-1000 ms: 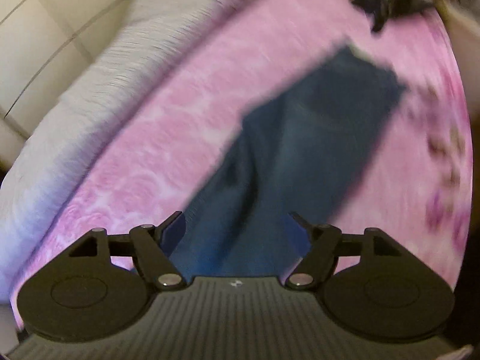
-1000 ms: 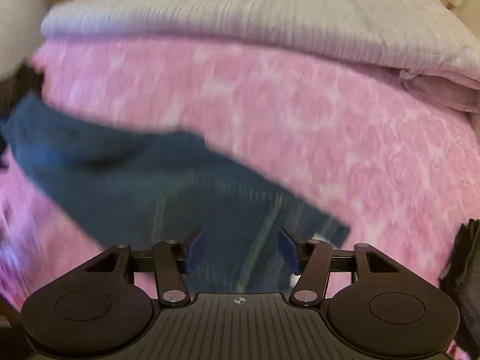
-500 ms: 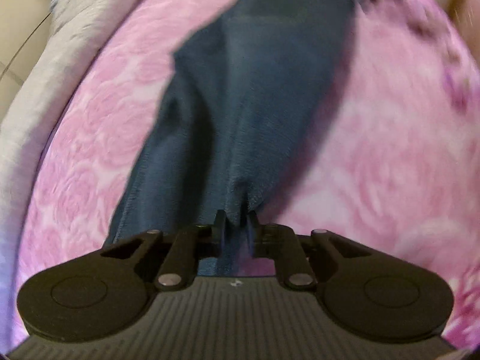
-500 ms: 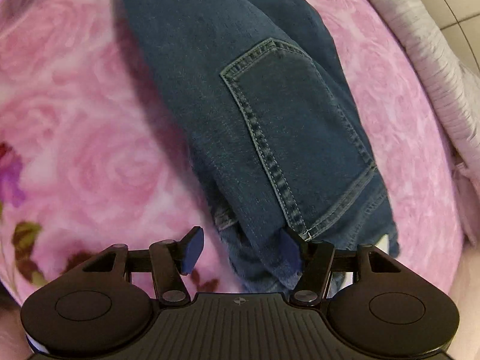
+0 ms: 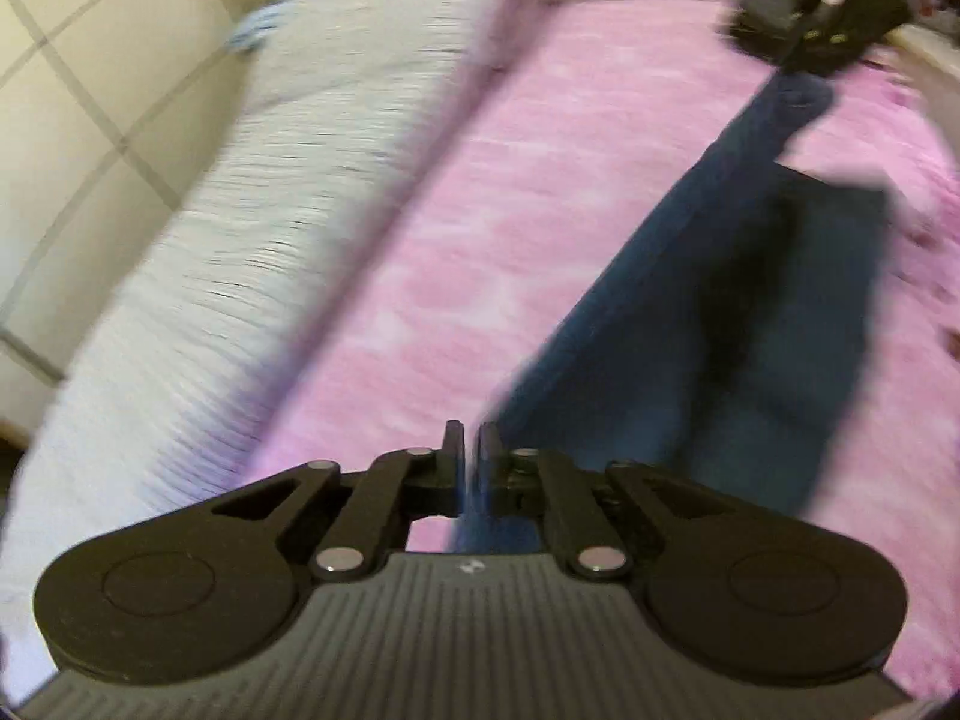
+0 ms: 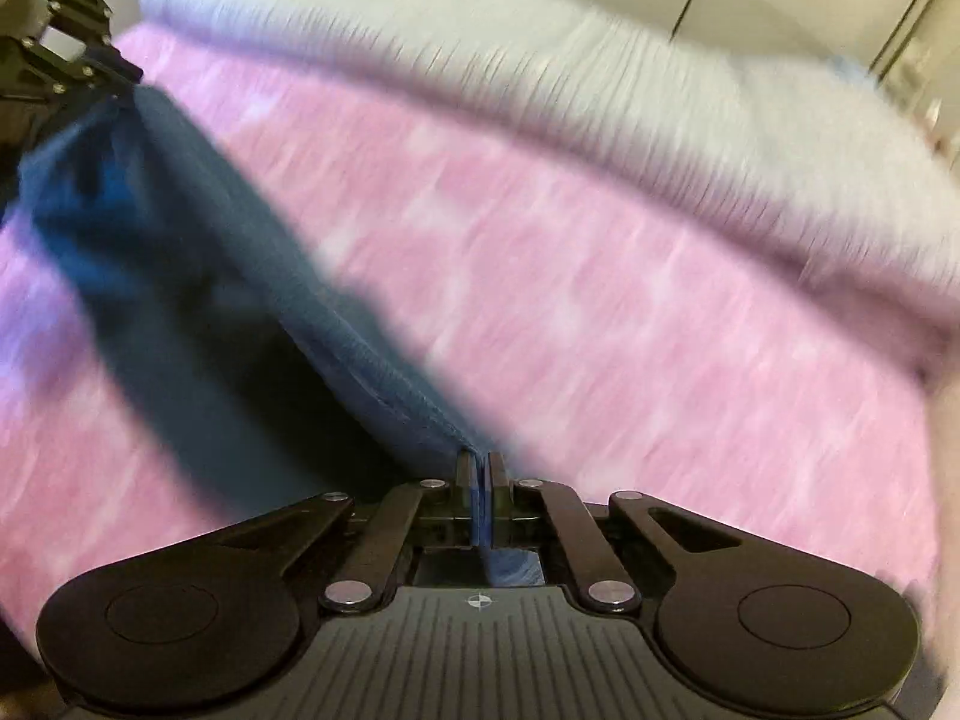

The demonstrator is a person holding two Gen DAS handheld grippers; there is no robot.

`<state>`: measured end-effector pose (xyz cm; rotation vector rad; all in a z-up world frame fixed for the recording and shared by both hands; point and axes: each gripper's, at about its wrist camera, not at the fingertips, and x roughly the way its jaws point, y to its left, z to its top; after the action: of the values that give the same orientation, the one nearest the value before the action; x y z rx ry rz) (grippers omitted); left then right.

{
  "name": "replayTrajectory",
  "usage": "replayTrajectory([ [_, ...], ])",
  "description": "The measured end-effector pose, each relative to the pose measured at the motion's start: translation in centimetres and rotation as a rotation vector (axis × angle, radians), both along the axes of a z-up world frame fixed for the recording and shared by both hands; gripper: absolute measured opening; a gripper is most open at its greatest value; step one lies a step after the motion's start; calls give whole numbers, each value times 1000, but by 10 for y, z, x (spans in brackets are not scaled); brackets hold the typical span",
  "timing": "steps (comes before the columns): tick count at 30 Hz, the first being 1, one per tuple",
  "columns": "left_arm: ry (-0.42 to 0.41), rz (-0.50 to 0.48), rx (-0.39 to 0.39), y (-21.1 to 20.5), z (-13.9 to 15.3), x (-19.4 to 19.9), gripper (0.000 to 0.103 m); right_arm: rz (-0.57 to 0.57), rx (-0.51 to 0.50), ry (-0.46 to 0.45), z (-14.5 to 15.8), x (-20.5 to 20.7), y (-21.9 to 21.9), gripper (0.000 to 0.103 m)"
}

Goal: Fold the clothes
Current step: 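Lower the jeans onto the bed and open both grippers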

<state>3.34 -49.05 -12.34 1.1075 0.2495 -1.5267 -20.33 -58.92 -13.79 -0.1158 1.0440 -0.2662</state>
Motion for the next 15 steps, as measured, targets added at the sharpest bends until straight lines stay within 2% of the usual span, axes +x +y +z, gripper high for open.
replayTrajectory([
  [1,-22,43,-20,-25,1,7,0,11,-28,-19,5,12,-16,0],
  [4,-56,231,-4,-99,-14,32,3,15,-89,-74,0,50,-75,0],
  [7,-35,296,-3,-116,-19,26,8,-5,-175,-35,-17,76,-108,5],
  [8,-26,313,-3,-119,-21,24,17,-12,-162,-39,-22,71,-111,8],
  [9,-6,309,5,-115,-24,17,22,-19,-121,-57,-26,58,-110,20],
  [10,13,298,26,-106,-30,8,31,-26,-80,-75,-30,45,-108,40],
  [12,46,259,108,-85,-54,-16,34,-51,7,-90,-43,20,-105,61],
  [15,71,167,247,-44,-96,-58,36,-173,205,16,-87,-28,-92,63],
])
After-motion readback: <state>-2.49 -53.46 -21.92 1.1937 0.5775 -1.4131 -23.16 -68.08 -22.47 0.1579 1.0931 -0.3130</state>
